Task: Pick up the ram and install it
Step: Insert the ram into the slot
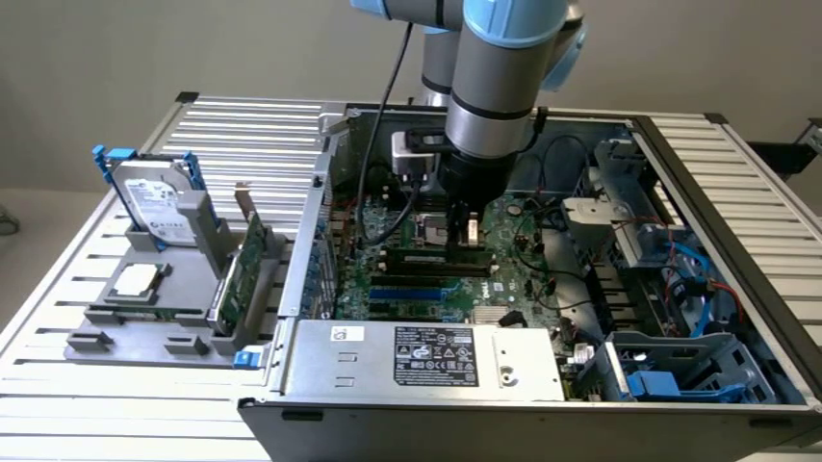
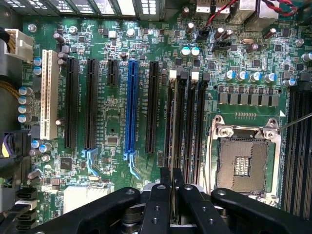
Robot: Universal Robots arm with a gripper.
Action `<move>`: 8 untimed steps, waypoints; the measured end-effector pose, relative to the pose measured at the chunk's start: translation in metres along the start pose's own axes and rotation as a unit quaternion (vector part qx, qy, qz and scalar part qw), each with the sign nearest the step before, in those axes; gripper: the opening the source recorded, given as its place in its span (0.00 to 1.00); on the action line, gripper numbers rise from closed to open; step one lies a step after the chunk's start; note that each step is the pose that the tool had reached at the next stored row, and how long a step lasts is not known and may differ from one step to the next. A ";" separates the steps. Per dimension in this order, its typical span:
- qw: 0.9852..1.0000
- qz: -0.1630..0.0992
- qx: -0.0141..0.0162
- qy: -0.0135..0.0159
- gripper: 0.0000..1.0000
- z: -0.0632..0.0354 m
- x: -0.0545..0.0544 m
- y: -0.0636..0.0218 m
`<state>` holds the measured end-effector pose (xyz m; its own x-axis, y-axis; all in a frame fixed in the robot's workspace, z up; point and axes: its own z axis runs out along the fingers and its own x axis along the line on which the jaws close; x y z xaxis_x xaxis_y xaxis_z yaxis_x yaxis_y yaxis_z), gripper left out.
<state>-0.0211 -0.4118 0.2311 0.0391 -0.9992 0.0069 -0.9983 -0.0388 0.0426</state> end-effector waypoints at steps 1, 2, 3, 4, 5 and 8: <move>1.000 0.000 0.000 0.000 0.13 0.0000 0.000 0.0000; 1.000 0.000 0.000 0.000 0.13 0.0000 0.000 0.0000; 1.000 0.000 0.000 0.000 0.13 0.0000 0.000 0.0000; 1.000 0.000 0.000 0.000 0.13 0.0000 0.000 0.0000; 1.000 0.000 0.000 0.000 0.13 0.0000 0.000 0.0000; 1.000 0.000 0.006 0.000 0.13 0.0000 0.000 0.0006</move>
<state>-0.0217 -0.4121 0.2311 0.0388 -0.9992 0.0074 -0.9988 -0.0385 0.0310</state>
